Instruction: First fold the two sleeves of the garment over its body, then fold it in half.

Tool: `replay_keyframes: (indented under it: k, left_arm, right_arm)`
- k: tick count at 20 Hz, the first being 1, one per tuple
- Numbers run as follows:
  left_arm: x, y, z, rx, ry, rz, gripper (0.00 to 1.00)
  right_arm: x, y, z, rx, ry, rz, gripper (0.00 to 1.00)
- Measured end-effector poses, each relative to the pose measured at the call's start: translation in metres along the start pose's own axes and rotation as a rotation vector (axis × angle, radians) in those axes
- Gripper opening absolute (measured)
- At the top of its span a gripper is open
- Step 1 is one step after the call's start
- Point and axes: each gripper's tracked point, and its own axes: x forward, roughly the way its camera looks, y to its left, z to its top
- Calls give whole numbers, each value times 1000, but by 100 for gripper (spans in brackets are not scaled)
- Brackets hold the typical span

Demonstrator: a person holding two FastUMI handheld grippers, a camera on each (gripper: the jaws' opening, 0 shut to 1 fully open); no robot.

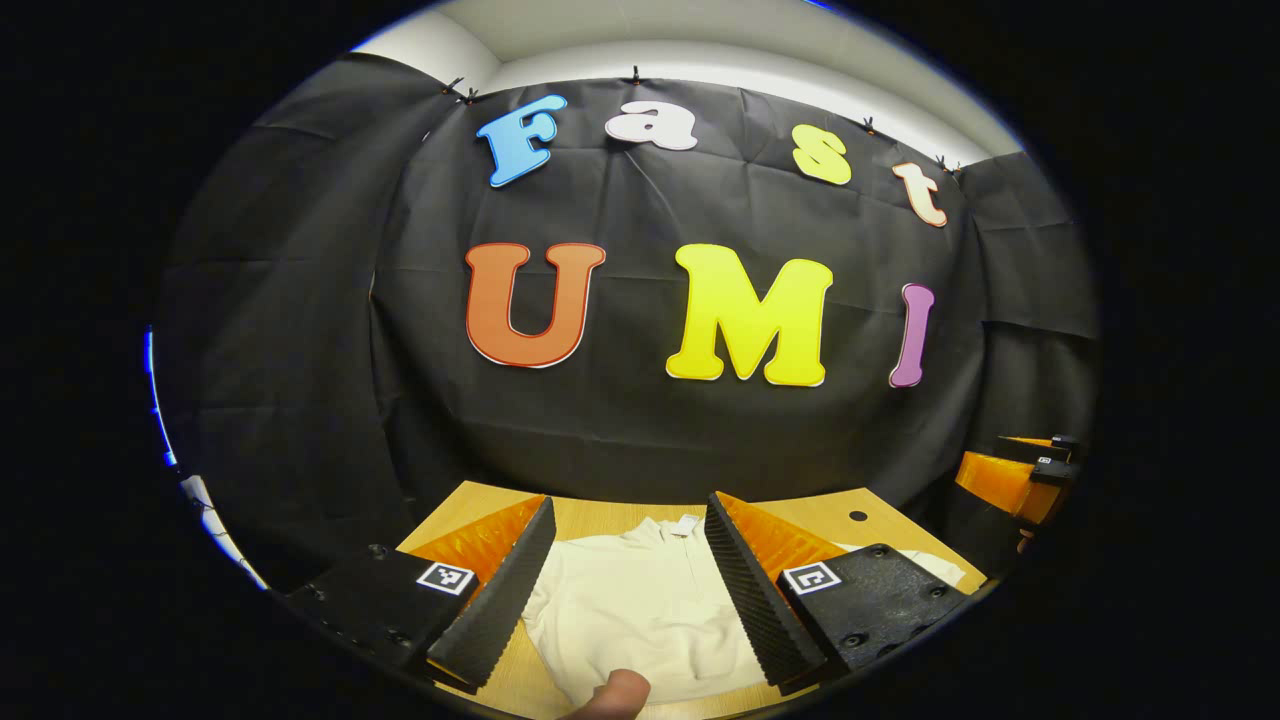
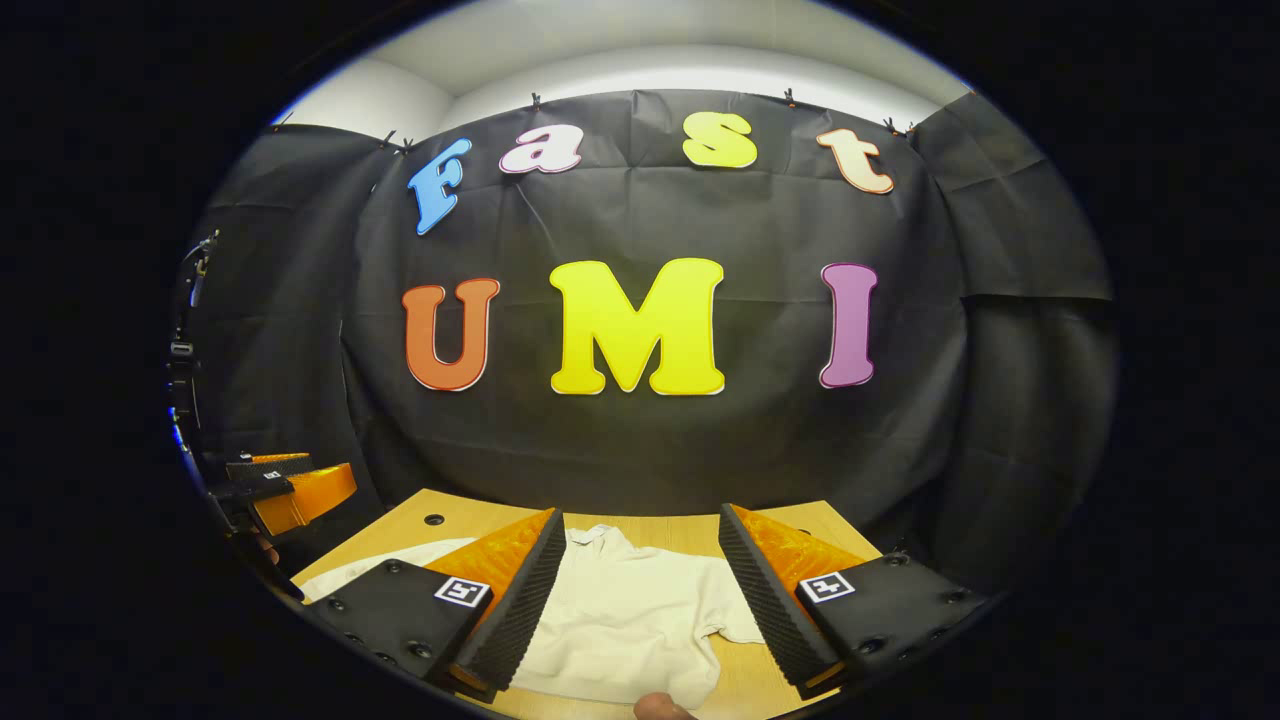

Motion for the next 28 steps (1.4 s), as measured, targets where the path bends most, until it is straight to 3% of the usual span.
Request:
replay_keyframes:
  k: [7,13,22,25,28]
  left_arm:
    - [0,-25,-9,-18,26,8,96]
    - [-8,-66,-18,1,36,29,96]
    - [-31,-110,-41,27,97,183,96]
    - [-40,-125,-40,51,87,202,96]
    - [-51,-133,-41,104,92,202,96]
  right_arm:
    - [-7,-46,-10,-1,21,-29,96]
    - [5,-151,-55,8,106,-193,94]
    - [21,-330,-213,94,413,-444,94]
    - [28,-371,-266,125,492,-491,94]
    - [23,-399,-325,107,643,-564,95]
